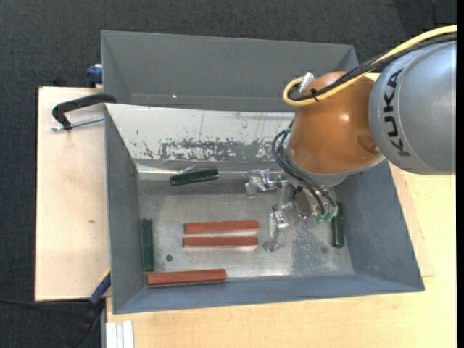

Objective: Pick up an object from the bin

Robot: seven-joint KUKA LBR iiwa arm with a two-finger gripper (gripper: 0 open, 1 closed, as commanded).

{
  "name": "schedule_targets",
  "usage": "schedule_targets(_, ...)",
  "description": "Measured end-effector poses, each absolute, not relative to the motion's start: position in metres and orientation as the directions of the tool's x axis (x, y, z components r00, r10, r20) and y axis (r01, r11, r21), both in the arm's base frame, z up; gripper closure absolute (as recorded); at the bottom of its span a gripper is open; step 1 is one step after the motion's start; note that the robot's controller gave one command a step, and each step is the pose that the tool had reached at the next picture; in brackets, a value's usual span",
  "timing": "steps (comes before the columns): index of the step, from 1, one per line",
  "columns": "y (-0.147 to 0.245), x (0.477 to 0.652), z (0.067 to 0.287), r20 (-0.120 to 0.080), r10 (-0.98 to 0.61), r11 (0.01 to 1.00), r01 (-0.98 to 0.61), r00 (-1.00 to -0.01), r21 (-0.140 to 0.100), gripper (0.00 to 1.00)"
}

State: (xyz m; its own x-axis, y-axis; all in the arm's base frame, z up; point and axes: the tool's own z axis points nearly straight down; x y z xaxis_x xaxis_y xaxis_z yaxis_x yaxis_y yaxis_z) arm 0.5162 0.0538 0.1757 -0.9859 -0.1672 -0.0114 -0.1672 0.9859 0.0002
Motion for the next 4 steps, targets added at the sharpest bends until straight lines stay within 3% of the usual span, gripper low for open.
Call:
schedule_targets(1, 0.090, 0.513, 0.073, -0.005, -0.235, 0.972, -0.235, -0.972, 0.003, 1.00)
schedule_targets(2, 0.090, 0.513, 0.073, -0.005, -0.235, 0.972, -0.235, -0.972, 0.003, 1.00)
schedule_targets(3, 0.095, 0.533, 0.104, -0.002, -0.234, 0.972, -0.234, -0.972, 0.001, 1.00)
schedule_targets(4, 0.093, 0.506, 0.144, 0.007, -0.230, 0.973, -0.230, -0.973, 0.002, 1.00)
